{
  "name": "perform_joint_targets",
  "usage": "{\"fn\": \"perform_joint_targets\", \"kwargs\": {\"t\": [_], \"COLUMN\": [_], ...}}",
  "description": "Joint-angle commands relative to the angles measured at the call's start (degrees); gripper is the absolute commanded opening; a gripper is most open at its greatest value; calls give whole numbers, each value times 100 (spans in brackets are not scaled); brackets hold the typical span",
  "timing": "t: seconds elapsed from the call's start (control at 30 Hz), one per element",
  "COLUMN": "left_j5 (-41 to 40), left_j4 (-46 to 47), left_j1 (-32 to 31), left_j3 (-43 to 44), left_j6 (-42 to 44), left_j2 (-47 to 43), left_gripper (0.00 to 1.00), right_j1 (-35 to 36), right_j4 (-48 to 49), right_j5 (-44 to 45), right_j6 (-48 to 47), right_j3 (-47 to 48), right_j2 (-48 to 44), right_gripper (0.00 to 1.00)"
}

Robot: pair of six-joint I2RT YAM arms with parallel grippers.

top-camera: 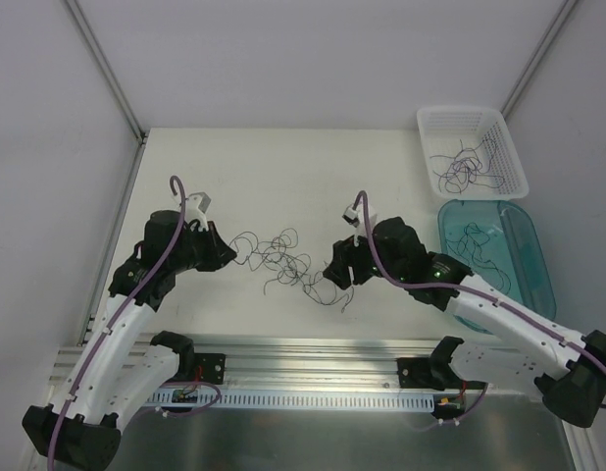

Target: Untangle the cables

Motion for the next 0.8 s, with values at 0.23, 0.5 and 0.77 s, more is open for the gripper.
{"fn": "perform_joint_targets", "kwargs": {"t": [0.23, 0.5, 0.77], "left_j5": [835, 1046, 1081], "left_j4": [275, 275, 266], "left_j1": [24, 24, 33], "left_j3": [-72, -125, -186], "left_j6": [-45, -151, -142], "left_j2": [-257, -371, -494], "left_gripper": [0, 0, 0], "right_j1": [192, 192, 148], "right_j4": [3198, 3506, 3655], "right_j5": [-1554, -1695, -2213], "right_j6": [-629, -1105, -1395], "right_j3": [459, 1127, 1698], "right_j2": [2244, 3317, 4292], "right_gripper": [64, 64, 65]}}
